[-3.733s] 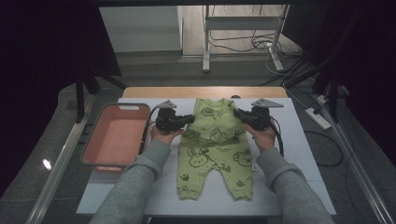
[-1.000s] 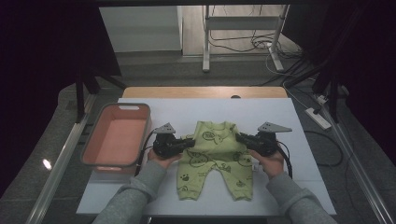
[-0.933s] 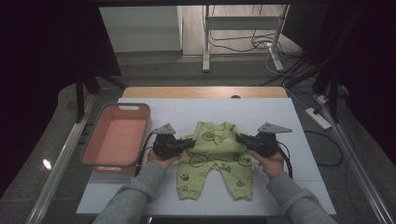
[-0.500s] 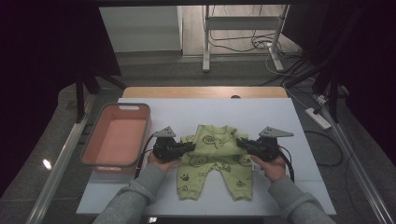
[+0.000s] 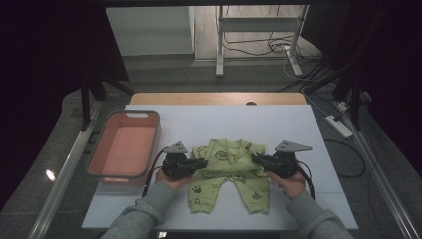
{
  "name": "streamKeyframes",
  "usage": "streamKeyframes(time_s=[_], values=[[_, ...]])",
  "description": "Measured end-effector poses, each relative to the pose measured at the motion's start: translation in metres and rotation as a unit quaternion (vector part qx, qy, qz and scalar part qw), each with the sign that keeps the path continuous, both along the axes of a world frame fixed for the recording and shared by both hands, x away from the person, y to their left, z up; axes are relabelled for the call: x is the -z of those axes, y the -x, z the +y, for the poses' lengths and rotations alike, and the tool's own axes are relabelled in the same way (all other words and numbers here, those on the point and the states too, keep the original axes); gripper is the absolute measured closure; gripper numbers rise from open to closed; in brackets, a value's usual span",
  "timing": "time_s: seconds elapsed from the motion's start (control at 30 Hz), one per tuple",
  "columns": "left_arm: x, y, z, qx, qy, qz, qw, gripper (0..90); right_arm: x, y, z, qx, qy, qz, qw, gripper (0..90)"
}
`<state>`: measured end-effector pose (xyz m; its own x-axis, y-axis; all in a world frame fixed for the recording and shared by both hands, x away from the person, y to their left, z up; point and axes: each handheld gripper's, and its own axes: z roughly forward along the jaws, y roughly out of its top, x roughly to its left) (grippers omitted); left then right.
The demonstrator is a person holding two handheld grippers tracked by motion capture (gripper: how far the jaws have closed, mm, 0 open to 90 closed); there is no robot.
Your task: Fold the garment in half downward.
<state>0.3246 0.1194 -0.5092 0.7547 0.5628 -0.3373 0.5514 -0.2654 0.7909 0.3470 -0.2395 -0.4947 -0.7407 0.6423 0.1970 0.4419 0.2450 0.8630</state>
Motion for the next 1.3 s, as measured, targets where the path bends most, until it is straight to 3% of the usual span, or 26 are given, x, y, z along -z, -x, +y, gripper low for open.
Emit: streamKeyframes(time_s=[0.43, 0.77, 1.07, 1.3], values=[[0.005, 0.002, 0.002, -0.006, -0.009, 0.007, 0.9999, 80.1, 0.007, -0.001, 0.0, -0.002, 0.008, 0.016, 0.9998, 82.6], [0.004, 0.001, 0.005, -0.013, -0.006, 0.002, 0.9999, 71.9, 0.009, -0.002, 0.002, -0.007, 0.009, 0.017, 0.9998, 76.2], [-0.007, 0.001, 0.009, -0.024, 0.002, -0.01, 0.9996, 49.0, -0.003, -0.001, -0.001, 0.004, 0.001, 0.007, 1.0, 53.6], [-0.012, 0.0, 0.015, -0.048, -0.007, -0.015, 0.9987, 41.9, -0.017, -0.01, 0.002, 0.019, 0.001, -0.002, 0.9998, 49.4]])
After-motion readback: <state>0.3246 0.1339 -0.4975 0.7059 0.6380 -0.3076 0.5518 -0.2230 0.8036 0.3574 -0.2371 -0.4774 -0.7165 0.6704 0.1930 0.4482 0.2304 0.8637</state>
